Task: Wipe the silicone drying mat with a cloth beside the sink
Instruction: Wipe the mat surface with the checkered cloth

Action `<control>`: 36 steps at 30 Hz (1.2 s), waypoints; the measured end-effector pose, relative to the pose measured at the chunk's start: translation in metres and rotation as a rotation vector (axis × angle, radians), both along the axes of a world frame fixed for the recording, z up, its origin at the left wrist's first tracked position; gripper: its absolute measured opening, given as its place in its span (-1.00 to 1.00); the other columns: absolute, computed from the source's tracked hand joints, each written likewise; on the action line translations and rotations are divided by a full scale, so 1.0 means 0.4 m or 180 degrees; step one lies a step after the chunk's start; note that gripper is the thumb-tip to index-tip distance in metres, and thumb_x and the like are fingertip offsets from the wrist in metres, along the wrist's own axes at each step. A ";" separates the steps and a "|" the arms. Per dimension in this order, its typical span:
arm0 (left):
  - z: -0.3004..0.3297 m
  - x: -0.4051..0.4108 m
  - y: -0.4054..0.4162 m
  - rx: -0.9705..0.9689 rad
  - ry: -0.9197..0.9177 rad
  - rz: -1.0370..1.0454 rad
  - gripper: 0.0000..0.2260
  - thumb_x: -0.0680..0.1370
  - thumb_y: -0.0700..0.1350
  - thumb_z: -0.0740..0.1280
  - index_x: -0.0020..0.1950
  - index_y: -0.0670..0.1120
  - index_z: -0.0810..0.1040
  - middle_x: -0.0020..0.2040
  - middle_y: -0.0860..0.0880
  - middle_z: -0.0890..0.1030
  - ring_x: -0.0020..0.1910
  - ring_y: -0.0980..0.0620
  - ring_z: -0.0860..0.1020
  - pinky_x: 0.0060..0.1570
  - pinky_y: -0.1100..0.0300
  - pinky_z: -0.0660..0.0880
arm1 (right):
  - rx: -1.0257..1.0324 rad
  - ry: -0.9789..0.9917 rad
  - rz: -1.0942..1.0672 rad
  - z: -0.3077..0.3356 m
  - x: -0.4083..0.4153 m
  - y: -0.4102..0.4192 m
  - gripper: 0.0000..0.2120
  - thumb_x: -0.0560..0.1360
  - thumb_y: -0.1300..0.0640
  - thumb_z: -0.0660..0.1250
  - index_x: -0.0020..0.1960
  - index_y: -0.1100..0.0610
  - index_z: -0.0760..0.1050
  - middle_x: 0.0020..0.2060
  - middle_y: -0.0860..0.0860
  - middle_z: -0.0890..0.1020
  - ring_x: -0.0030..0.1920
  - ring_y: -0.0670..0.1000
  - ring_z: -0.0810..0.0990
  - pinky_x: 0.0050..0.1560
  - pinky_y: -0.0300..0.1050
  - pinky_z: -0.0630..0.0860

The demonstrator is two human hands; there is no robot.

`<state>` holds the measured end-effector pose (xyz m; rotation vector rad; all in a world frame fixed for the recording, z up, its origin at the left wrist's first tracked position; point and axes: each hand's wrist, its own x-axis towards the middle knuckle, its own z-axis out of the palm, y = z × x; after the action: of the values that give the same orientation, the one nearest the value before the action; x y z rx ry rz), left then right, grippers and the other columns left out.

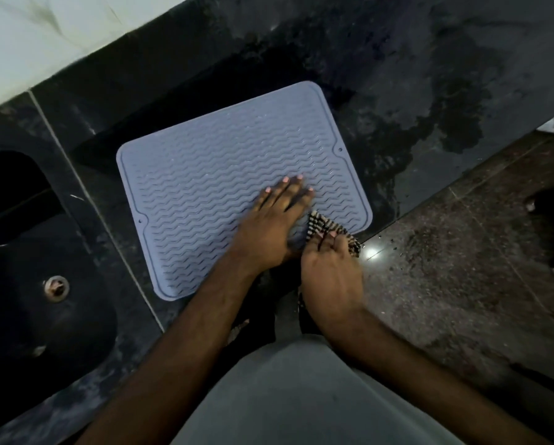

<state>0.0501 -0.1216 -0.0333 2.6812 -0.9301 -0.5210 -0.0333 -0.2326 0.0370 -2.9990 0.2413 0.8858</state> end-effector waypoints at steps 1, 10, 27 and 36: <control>0.009 -0.005 0.029 -0.0043 0.0035 0.0032 -0.11 0.49 0.27 0.39 0.68 0.08 -0.02 0.69 0.00 -0.08 0.65 -0.01 -0.13 0.61 -0.06 -0.13 | 0.0011 0.0028 0.0001 0.007 0.002 0.011 -0.67 0.55 0.25 0.14 0.27 0.35 0.44 0.08 0.23 0.60 0.23 0.21 0.42 0.01 0.06 0.58; 0.013 -0.101 0.296 0.0083 -0.0029 0.0913 -0.07 0.38 0.39 0.43 0.64 0.11 0.17 0.67 -0.05 0.09 0.59 -0.16 0.11 0.53 -0.20 0.10 | -0.0102 -0.0002 0.0140 0.019 -0.017 0.173 -0.55 0.50 0.25 -0.01 0.28 0.33 0.46 0.06 0.22 0.61 0.13 0.17 0.51 -0.17 -0.03 0.54; 0.045 -0.197 0.596 -0.0139 -0.0154 0.1292 -0.13 0.45 0.23 0.45 0.64 -0.05 0.19 0.61 -0.13 0.22 0.60 -0.13 0.15 0.61 -0.05 -0.05 | 0.0131 0.0065 0.0986 0.004 -0.051 0.516 -0.60 0.51 0.26 0.16 0.29 0.41 0.42 -0.05 0.25 0.61 0.03 0.20 0.51 -0.22 0.01 0.58; 0.050 -0.226 0.678 -0.0061 -0.0178 0.1495 -0.17 0.47 0.02 0.52 0.64 -0.06 0.20 0.60 -0.13 0.23 0.59 -0.11 0.15 0.61 -0.03 -0.05 | 0.0532 -0.0160 0.1465 0.017 -0.045 0.607 -0.65 0.49 0.23 0.23 0.24 0.32 0.49 -0.05 0.18 0.64 0.06 0.14 0.53 -0.10 -0.04 0.53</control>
<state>-0.0404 0.1494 -0.0134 2.7740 -0.2893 -0.3298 -0.0515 0.0102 0.0436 -2.9541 -0.5171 0.7978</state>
